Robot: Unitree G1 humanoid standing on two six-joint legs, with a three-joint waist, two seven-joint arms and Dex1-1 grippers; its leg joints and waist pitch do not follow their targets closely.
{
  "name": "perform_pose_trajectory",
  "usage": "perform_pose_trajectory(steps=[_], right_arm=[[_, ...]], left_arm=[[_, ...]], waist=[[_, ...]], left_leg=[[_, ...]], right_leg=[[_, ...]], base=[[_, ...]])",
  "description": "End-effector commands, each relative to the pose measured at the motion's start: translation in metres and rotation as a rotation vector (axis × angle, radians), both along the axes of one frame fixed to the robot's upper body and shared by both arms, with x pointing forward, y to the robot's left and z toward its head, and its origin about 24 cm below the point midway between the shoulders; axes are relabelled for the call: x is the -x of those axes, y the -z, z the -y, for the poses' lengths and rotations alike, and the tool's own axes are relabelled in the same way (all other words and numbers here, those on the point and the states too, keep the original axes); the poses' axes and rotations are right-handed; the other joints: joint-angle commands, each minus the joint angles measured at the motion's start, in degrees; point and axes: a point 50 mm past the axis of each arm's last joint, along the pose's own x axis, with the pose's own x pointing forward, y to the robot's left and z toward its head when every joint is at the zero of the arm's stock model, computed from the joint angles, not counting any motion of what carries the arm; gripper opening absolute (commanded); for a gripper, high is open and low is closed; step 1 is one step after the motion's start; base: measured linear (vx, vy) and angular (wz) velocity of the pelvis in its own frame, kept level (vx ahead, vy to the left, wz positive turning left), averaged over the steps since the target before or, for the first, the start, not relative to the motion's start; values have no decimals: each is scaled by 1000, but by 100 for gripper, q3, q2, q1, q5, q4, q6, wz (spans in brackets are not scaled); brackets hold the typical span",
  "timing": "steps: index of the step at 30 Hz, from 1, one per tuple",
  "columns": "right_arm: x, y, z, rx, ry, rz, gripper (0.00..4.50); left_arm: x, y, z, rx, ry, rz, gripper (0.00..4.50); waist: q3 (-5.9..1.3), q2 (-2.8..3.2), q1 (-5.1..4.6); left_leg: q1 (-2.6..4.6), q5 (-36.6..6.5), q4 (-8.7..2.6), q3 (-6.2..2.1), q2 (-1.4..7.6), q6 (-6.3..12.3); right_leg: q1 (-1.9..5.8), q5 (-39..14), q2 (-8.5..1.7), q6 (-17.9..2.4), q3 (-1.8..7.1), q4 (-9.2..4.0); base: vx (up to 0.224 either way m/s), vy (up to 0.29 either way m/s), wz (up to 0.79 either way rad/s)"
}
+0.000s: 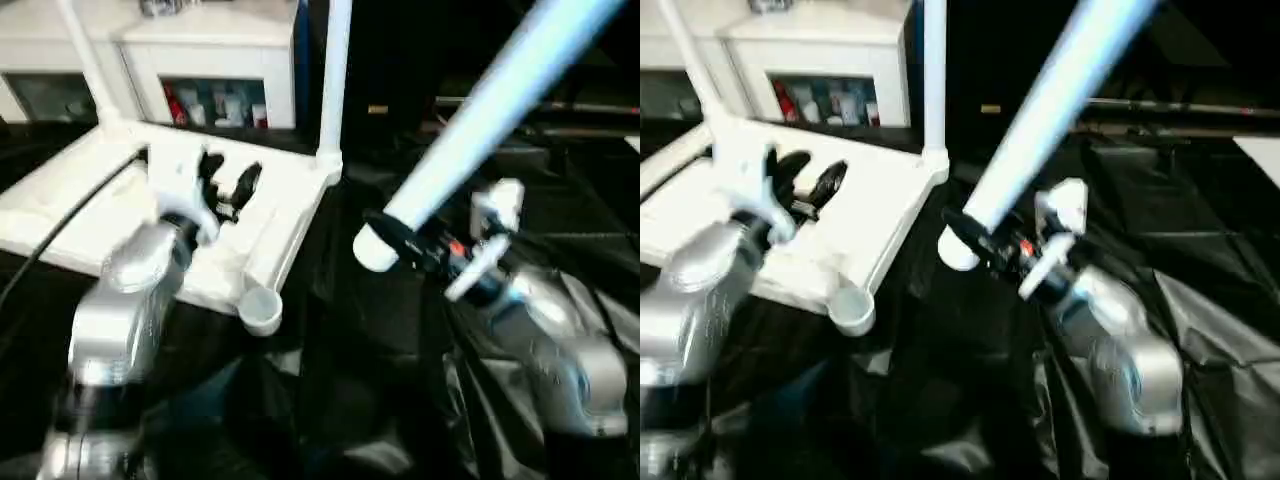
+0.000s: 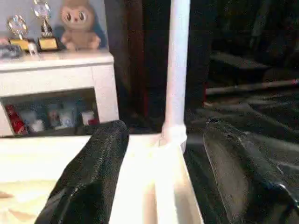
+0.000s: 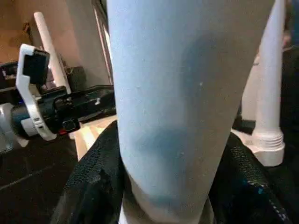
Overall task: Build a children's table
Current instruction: Pick table leg
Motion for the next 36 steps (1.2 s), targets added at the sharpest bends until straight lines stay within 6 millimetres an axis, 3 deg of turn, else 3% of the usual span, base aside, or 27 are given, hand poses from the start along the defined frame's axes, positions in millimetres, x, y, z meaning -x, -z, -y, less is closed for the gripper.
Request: perform_pose_trajectory(steps=[1, 6, 9, 11, 12, 15, 16, 17, 18, 19, 20, 21, 22, 23, 24, 25, 26, 27, 28, 29, 30, 31, 32, 33, 34, 35, 36], right_arm=[[5, -3, 5, -6, 37, 34, 191], [8, -2, 6, -8, 53, 46, 191], [7, -3, 6, -10, 52, 52, 191], [7, -3, 5, -4, 47, 51, 191], [7, -3, 5, -4, 47, 51, 191], [6, 0, 5, 19, 49, 34, 191], [0, 11, 10, 89, 138, -25, 191], [-1, 11, 11, 95, 145, -29, 191], [-4, 18, 15, 141, 204, -64, 191], [-11, 28, 24, 224, 311, -102, 191], [-11, 28, 24, 224, 311, -102, 191], [-15, 37, 37, 311, 443, -120, 191], [-17, 40, 47, 360, 537, -115, 191], [-16, 41, 52, 366, 582, -116, 191], [-16, 41, 52, 366, 582, -116, 191], [-15, 41, 55, 368, 608, -118, 191], [-12, 41, 56, 361, 601, -121, 191], [-10, 42, 56, 357, 594, -122, 191], [-7, 43, 56, 316, 588, -136, 191], [-4, 45, 57, 300, 589, -143, 191], [-3, 46, 57, 291, 590, -147, 191], [-3, 46, 57, 289, 590, -148, 191], [-1, 48, 57, 279, 592, -156, 191], [1, 53, 56, 283, 586, -168, 191], [1, 55, 54, 293, 579, -171, 191], [2, 57, 53, 302, 575, -173, 191], [2, 57, 52, 304, 576, -172, 191]], left_arm=[[6, 5, 4, -9, -26, 25, 301], [12, 17, 7, -39, -61, 22, 301], [12, 17, 7, -43, -76, 24, 301], [12, 17, 6, -50, -82, 29, 301], [12, 17, 6, -50, -82, 29, 301], [14, 20, 6, -64, -94, 31, 301], [14, 22, 6, -79, -104, 42, 301], [14, 22, 6, -80, -104, 43, 301], [14, 23, 7, -89, -109, 50, 301], [14, 26, 6, -101, -129, 38, 301], [14, 26, 6, -101, -129, 38, 301], [15, 30, 5, -111, -150, 27, 301], [15, 32, 4, -115, -161, 26, 301], [17, 33, 2, -115, -175, 29, 301], [17, 33, 2, -115, -175, 29, 301], [18, 33, 0, -115, -186, 31, 301], [20, 34, -2, -113, -203, 25, 301], [21, 35, -4, -112, -215, 22, 301], [23, 37, -6, -114, -228, 16, 301], [25, 38, -8, -118, -238, 13, 301], [26, 39, -9, -120, -243, 11, 301], [27, 39, -10, -120, -244, 10, 301], [28, 40, -12, -124, -252, 8, 301], [30, 42, -15, -127, -269, 2, 301], [31, 42, -17, -127, -278, -1, 301], [32, 42, -18, -127, -286, 0, 301], [32, 42, -19, -127, -288, 2, 301]], waist=[[-372, 50, -70], [-363, 27, -192], [-362, 44, -286], [-347, 9, -360], [-344, 47, -384], [-329, 60, -468], [-292, 60, -541], [-273, 80, -569], [-273, 124, -558], [-252, 141, -507], [-236, 182, -336], [-274, 22, -62], [-274, -627, -318], [-285, -496, -256], [-265, -528, -153], [-339, -460, 55], [-409, -487, 123], [-403, -494, 107], [-445, -423, 129], [-433, -332, 46], [-455, -188, -8], [-434, 70, -318], [-469, 75, -342], [-452, 64, -307], [-422, -16, -353], [-395, -87, -337], [-385, -208, -350]], left_leg=[[225, -2841, -473, -274, 330, -442], [237, -2995, -473, -286, 302, -411], [197, -3110, -518, -330, 300, -392], [218, -3356, -527, -346, 297, -410], [227, -3456, -531, -365, 296, -424], [233, -3796, -571, -414, 316, -451], [255, -4188, -624, -436, 347, -501], [230, -4395, -689, -443, 373, -533], [216, -4650, -759, -447, 413, -580], [-12, -5189, -1105, -362, 524, -631], [-325, -5460, -1380, -210, 559, -617], [-400, -4752, -1282, 226, 378, -368], [539, -2113, 793, 59, 51, -183], [-119, -836, 1046, -353, -259, 176], [-357, -913, 1086, -544, -319, 145], [-199, -1205, 1034, -629, -281, 142], [-164, -1451, 943, -708, -261, 305], [-153, -1394, 883, -730, -228, 382], [-52, -1067, 649, -709, -196, 585], [123, -502, 203, -637, -168, 1128], [341, -269, -23, -616, -107, 1588], [521, -313, -378, -711, 30, 2431], [457, -485, -470, -741, 104, 2586], [448, -492, -428, -733, 147, 2594], [459, -565, -413, -725, 187, 2627], [442, -902, -482, -615, 167, 2312], [403, -1263, -527, -540, 137, 2008]], right_leg=[[70, -3005, -522, -386, 238, -642], [30, -3516, -505, -126, 199, -739], [98, -3493, -498, -103, 105, -754], [95, -3524, -494, -89, 46, -788], [105, -3539, -506, -96, 22, -789], [141, -3426, -496, -115, -55, -808], [169, -3355, -457, -109, -163, -811], [211, -3341, -440, -97, -195, -778], [246, -3234, -406, -127, -215, -691], [437, -2639, -256, -272, -210, -117], [648, -2267, -164, -324, -208, 598], [585, -2223, -91, -271, 51, 939], [-640, -6221, -895, 604, 575, -958], [-85, -6847, -970, 838, 1252, -987], [189, -6432, -1062, 885, 1303, -853], [166, -5368, -1161, 659, 1471, -743], [358, -3897, -1166, -82, 1624, -664], [414, -3192, -1136, -516, 1574, -673], [409, -2201, -946, -1157, 1387, -683], [272, -1426, -489, -1262, 1022, -553], [27, -1335, -217, -1166, 718, -402], [-434, -1486, 283, -707, 37, 510], [-483, -1425, 169, -278, -241, 1044], [-551, -1324, 109, -149, -299, 1078], [-562, -1107, 23, 19, -376, 1072], [-431, -944, -84, 44, -346, 871], [-313, -876, -163, 40, -239, 682]], base=[[0, 0, 0], [0, 0, 0], [0, 0, 0], [0, 0, 0], [0, 0, 0], [-20, 15, -7], [0, 0, 0], [0, 0, 0], [0, 0, 0], [-96, 11, -4], [-108, -31, 12], [-108, -31, 12], [47, -105, 21], [124, -82, 5], [124, -82, 5], [27, 10, 19], [-67, 57, 38], [-100, 156, 51], [-89, 141, 28], [-57, 216, 23], [-34, 252, 15], [-34, 252, 15], [-41, 251, 12], [-66, 215, 5], [-66, 215, 5], [-81, 186, -2], [-86, 155, 4]])
